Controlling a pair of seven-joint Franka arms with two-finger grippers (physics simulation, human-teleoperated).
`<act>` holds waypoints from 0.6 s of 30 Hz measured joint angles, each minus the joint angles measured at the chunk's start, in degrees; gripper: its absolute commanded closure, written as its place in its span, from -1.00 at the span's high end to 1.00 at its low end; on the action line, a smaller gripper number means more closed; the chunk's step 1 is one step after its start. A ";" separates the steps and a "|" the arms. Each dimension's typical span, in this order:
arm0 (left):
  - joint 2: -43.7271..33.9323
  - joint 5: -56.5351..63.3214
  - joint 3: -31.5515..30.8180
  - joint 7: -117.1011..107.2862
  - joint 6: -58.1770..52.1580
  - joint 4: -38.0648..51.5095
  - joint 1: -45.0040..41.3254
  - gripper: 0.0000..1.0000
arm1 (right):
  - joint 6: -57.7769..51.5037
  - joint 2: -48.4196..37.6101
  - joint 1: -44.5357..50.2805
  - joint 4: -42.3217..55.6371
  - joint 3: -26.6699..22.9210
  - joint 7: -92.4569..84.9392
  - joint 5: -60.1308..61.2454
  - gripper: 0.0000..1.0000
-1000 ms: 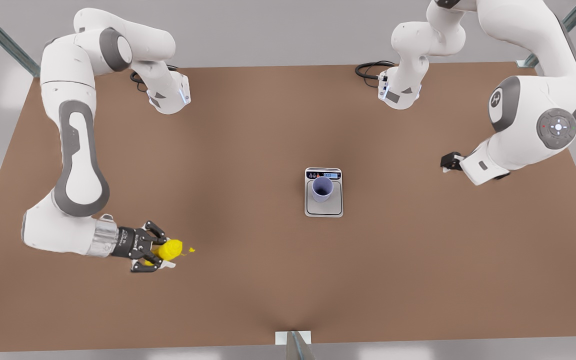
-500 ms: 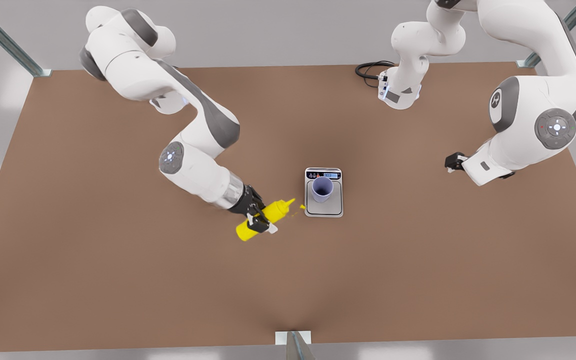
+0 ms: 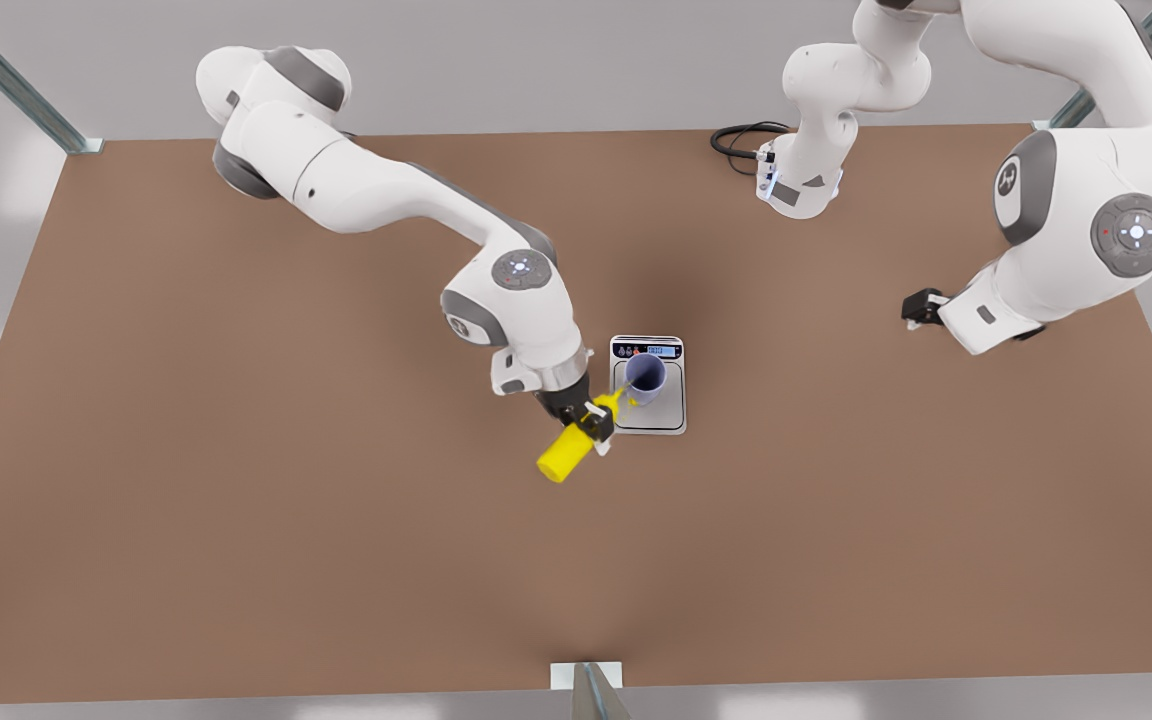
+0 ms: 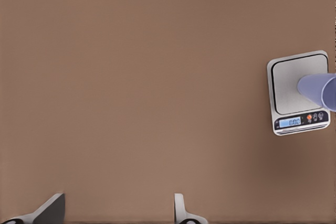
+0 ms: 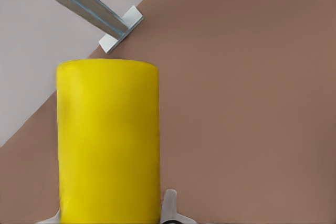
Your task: Move cup to the weight, pick up sauce bottle, pour sauce
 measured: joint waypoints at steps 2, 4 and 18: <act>0.04 0.02 0.00 -0.07 0.07 0.00 0.04 1.00 | 0.05 0.68 1.91 -0.79 0.01 0.01 -4.88 -0.47; 0.08 0.04 0.00 -0.09 0.17 0.00 0.02 1.00 | 0.10 1.04 2.59 -1.00 0.02 0.02 -7.92 -0.47; 0.39 0.17 0.00 -0.18 0.46 0.00 0.03 1.00 | 0.84 7.02 6.28 1.17 2.38 0.09 -17.16 -0.45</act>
